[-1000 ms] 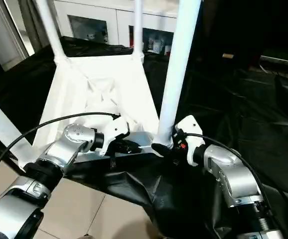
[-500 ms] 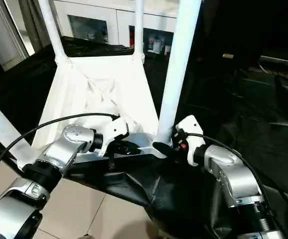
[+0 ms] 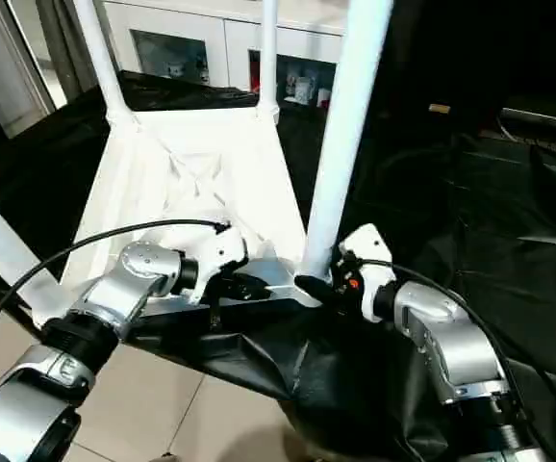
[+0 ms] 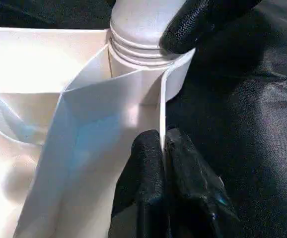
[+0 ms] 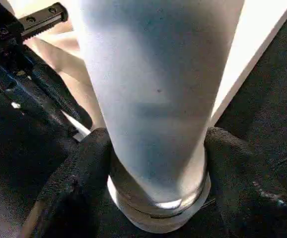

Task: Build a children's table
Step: Rotate leg to tighten

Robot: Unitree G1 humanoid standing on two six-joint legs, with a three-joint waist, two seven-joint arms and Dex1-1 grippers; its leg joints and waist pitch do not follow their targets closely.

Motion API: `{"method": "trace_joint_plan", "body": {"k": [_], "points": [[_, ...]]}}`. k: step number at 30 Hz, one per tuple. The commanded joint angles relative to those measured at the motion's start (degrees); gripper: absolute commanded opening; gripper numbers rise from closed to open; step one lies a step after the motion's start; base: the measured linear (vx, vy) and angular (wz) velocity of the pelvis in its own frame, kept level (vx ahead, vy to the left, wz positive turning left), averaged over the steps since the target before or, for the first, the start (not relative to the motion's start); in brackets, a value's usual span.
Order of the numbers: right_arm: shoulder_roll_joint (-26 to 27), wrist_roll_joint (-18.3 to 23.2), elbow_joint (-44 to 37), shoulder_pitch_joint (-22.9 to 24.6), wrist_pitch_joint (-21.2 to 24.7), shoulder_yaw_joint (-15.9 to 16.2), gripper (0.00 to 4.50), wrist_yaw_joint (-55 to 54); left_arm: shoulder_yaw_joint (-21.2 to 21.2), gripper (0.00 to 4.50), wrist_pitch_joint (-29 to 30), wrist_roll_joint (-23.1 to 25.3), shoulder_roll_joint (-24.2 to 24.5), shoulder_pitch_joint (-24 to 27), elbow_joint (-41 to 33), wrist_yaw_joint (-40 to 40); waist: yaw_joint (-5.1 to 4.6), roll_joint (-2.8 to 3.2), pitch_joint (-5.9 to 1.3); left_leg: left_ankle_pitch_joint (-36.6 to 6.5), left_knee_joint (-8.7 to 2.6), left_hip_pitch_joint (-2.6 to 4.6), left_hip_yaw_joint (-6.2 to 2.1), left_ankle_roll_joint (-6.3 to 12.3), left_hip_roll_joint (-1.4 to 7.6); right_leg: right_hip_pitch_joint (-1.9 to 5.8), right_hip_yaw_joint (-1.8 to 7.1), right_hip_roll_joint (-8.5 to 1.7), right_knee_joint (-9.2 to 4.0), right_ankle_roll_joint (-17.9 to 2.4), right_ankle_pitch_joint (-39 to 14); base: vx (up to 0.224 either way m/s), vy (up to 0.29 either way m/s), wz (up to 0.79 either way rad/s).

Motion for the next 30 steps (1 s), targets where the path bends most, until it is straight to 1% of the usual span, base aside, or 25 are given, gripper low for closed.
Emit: {"method": "trace_joint_plan", "body": {"k": [1, 2, 4, 5, 6, 7, 8, 9, 10, 11, 12, 13, 14, 16, 18, 19, 22, 23, 24, 25, 26, 27, 28, 29, 30], "points": [[0.8, 0.5, -0.3, 0.9, 0.6, 1.3, 2.56, 0.8, 1.2, 0.00, -0.6, -2.9, -1.5, 0.0, -1.8, -0.1, 0.10, -1.28, -4.02, -6.5, -3.29, -0.31, -0.05, 5.26, 1.71, 3.64, 2.70, -3.25, -3.41, -10.9, -15.1, 0.000, 0.000, 0.00], [1.0, 0.5, -0.2, 0.9, 0.7, 1.2, 2.56, 0.6, 1.2, 0.00, -0.4, -2.8, -1.6, 0.0, -1.8, 0.3, 0.11, -1.30, -4.00, -6.6, -3.30, -0.31, -0.05, 5.26, 1.71, 3.63, 2.70, -3.25, -3.46, -10.8, -15.3, 0.000, 0.000, 0.00], [3.8, -1.0, 3.0, -0.3, 0.3, -0.1, 2.55, -5.3, 2.5, 0.00, 0.8, -1.2, -3.6, -2.3, 2.0, 8.0, 0.00, -1.29, -3.89, -7.0, -3.36, -0.26, -0.07, 4.92, 1.74, 3.50, 2.65, -3.21, -3.57, -10.7, -16.1, 0.000, 0.000, 0.00], [4.2, -1.2, 3.5, -0.5, 0.2, -0.3, 2.54, -6.0, 2.6, 0.00, 1.0, -1.1, -3.8, -2.6, 2.5, 8.8, -0.13, -1.37, -3.88, -7.4, -3.34, -0.22, 0.01, 4.52, 1.58, 3.40, 2.61, -3.12, -3.75, -10.3, -17.3, 0.000, 0.000, 0.00], [5.4, -1.6, 4.8, -1.0, 0.1, -0.9, 2.54, -8.4, 3.1, 0.00, 1.4, -0.7, -4.6, -3.4, 3.9, 11.2, -0.09, -1.21, -3.93, -7.5, -3.34, -0.12, -0.04, 4.17, 1.60, 3.32, 2.62, -3.26, -3.72, -10.3, -17.7, 0.000, 0.000, 0.00], [7.9, -2.0, 7.3, -2.1, -0.2, -2.1, 2.54, -12.5, 3.9, 0.00, 2.0, -0.2, -5.9, -4.8, 6.0, 15.4, -0.27, -1.31, -3.81, -8.1, -3.41, -0.37, -0.20, 3.61, 1.57, 3.60, 2.52, -3.21, -3.85, -9.8, -18.9, 0.000, 0.000, 0.00], [7.9, -2.0, 7.3, -2.1, -0.2, -2.1, 2.54, -12.5, 3.9, 0.00, 2.0, -0.2, -5.9, -4.8, 6.0, 15.4, -0.46, -1.31, -3.74, -8.6, -3.38, -0.32, -0.07, 3.61, 1.45, 3.35, 2.54, -3.12, -4.04, -9.6, -19.6, 0.000, 0.000, 0.00], [11.5, -2.3, 11.1, -4.1, -0.6, -4.0, 2.54, -19.1, 4.7, 0.00, 3.0, 0.1, -7.7, -6.4, 8.5, 20.3, -0.52, -1.10, -3.72, -9.9, -3.40, -0.04, -0.10, 3.23, 1.38, 3.22, 2.52, -3.21, -4.33, -9.1, -21.5, 0.000, 0.000, 0.00], [13.0, -2.5, 12.5, -4.9, -0.8, -4.7, 2.54, -21.7, 4.9, 0.00, 3.4, 0.4, -8.4, -7.0, 9.3, 22.3, -0.72, -1.11, -3.74, -10.3, -3.40, 0.01, -0.06, 2.97, 1.29, 3.09, 2.48, -3.18, -4.45, -8.9, -22.3, 0.000, 0.000, 0.00], [17.7, -3.2, 17.0, -7.5, -1.6, -6.2, 2.54, -29.6, 5.5, 0.00, 4.1, 1.0, -10.8, -9.0, 12.1, 28.4, -1.10, -1.13, -3.80, -9.9, -3.47, -0.23, -0.19, 2.13, 1.20, 3.16, 2.42, -3.15, -4.41, -8.5, -22.8, 0.000, 0.000, 0.00], [19.2, -3.6, 18.1, -8.3, -1.8, -6.2, 2.54, -31.7, 5.5, 0.00, 4.2, 1.1, -11.6, -9.6, 12.8, 29.7, -1.54, -1.15, -3.85, -10.4, -3.46, -0.09, -0.35, 1.54, 1.11, 3.13, 2.30, -3.19, -4.55, -8.5, -23.3, 0.000, 0.000, 0.00], [20.7, -4.2, 18.9, -9.1, -2.0, -5.7, 2.54, -33.5, 5.6, 0.00, 4.2, 1.2, -12.4, -10.2, 13.5, 31.0, -1.75, -1.23, -3.88, -9.9, -3.47, -0.25, -0.37, 1.89, 1.04, 3.33, 2.30, -3.14, -4.56, -8.4, -22.6, 0.000, 0.000, 0.00], [21.4, -4.5, 19.2, -9.5, -2.2, -5.4, 2.54, -34.3, 5.6, 0.00, 4.2, 1.3, -12.7, -10.5, 13.9, 31.6, -1.73, -1.17, -3.83, -9.8, -3.45, -0.23, -0.33, 2.27, 1.10, 3.29, 2.35, -3.13, -4.59, -8.4, -22.1, 0.000, 0.000, 0.00], [22.9, -6.0, 19.4, -10.5, -3.0, -4.4, 2.54, -35.6, 5.4, 0.00, 4.0, 1.7, -13.0, -11.3, 14.7, 32.8, -1.69, -1.10, -4.10, -7.9, -3.32, -0.29, -0.23, 3.62, 1.13, 3.45, 2.51, -2.99, -4.05, -9.4, -17.3, 0.000, 0.000, 0.00], [23.3, -6.1, 19.2, -10.7, -3.5, -4.1, 2.54, -35.0, 5.4, 0.00, 3.7, 1.8, -12.9, -11.6, 15.0, 32.7, -1.65, -1.06, -4.07, -7.2, -3.31, -0.37, -0.19, 4.06, 1.10, 3.46, 2.51, -2.96, -3.89, -9.9, -15.9, 0.000, 0.000, 0.00], [23.5, -5.5, 18.2, -10.4, -4.5, -4.3, 2.54, -33.6, 5.3, 0.00, 2.7, 1.8, -12.5, -11.6, 15.0, 31.8, -1.63, -1.13, -3.99, -7.4, -3.35, -0.40, -0.18, 4.52, 1.13, 3.63, 2.50, -3.00, -3.86, -10.3, -15.3, 0.000, 0.000, 0.00], [23.5, -5.2, 17.9, -10.3, -4.9, -4.6, 2.54, -33.1, 5.3, 0.00, 2.4, 1.8, -12.4, -11.5, 15.0, 31.5, -1.83, -1.10, -3.82, -8.9, -3.42, -0.39, -0.17, 4.62, 1.08, 3.64, 2.41, -3.00, -4.15, -10.0, -17.4, 0.000, 0.000, 0.00], [23.9, -5.1, 18.4, -10.6, -5.8, -5.2, 2.54, -33.3, 5.4, 0.00, 1.7, 1.7, -12.4, -11.9, 15.9, 31.3, -2.01, -1.21, -3.72, -9.9, -3.48, -0.36, -0.17, 4.49, 1.05, 3.59, 2.38, -3.04, -4.38, -9.6, -19.3, 0.000, 0.000, 0.00], [24.0, -4.8, 18.6, -10.7, -6.8, -5.7, 2.76, -33.0, 5.4, 0.00, 1.1, 1.6, -12.4, -12.0, 16.4, 30.9, -2.05, -1.20, -3.70, -10.2, -3.47, -0.32, -0.17, 4.44, 0.97, 3.50, 2.35, -3.00, -4.55, -9.1, -20.4, 0.000, 0.000, 0.00], [23.5, -4.2, 18.0, -10.7, -7.7, -6.0, 2.88, -31.9, 5.2, 0.00, -0.4, 1.4, -12.2, -11.8, 16.4, 29.2, -2.11, -1.12, -3.67, -10.9, -3.51, -0.15, -0.18, 4.24, 1.01, 3.34, 2.34, -3.04, -4.78, -8.7, -22.0, 0.000, 0.000, 0.00], [23.5, -4.2, 18.0, -10.7, -7.7, -6.0, 2.88, -31.9, 5.2, 0.00, -0.4, 1.4, -12.2, -11.8, 16.4, 29.2, -2.22, -1.16, -3.62, -11.4, -3.54, -0.31, -0.23, 4.27, 0.95, 3.44, 2.27, -3.01, -4.92, -8.1, -23.2, 0.000, 0.000, 0.00], [23.5, -4.2, 18.0, -10.7, -7.7, -6.0, 2.99, -31.9, 5.2, 0.00, -0.4, 1.4, -12.2, -11.8, 16.4, 29.2, -2.26, -1.17, -3.61, -11.4, -3.57, -0.31, -0.25, 4.25, 0.98, 3.40, 2.28, -3.02, -4.94, -7.9, -23.5, 0.000, 0.000, 0.00], [23.1, -3.8, 17.5, -10.7, -8.1, -6.1, 3.20, -31.2, 5.0, 0.00, -1.4, 1.3, -12.1, -11.6, 16.3, 28.0, -2.32, -1.18, -3.62, -11.3, -3.59, -0.27, -0.30, 4.29, 1.04, 3.33, 2.29, -3.06, -5.01, -7.8, -23.7, 0.000, 0.000, 0.00], [21.7, -3.7, 16.0, -10.5, -8.0, -6.0, 3.30, -29.2, 4.7, 0.00, -2.1, 1.1, -11.5, -11.1, 15.8, 26.4, -2.37, -1.08, -3.66, -11.3, -3.57, -0.31, -0.31, 4.35, 1.01, 3.38, 2.28, -3.04, -4.95, -7.9, -23.6, 0.000, 0.000, 0.00], [21.7, -3.7, 16.0, -10.5, -8.0, -6.0, 3.30, -29.2, 4.7, 0.00, -2.1, 1.1, -11.5, -11.1, 15.8, 26.4, -2.37, -1.13, -3.68, -11.2, -3.57, -0.34, -0.31, 4.50, 1.04, 3.45, 2.27, -3.01, -4.93, -7.9, -23.3, 0.000, 0.000, 0.00]]}}
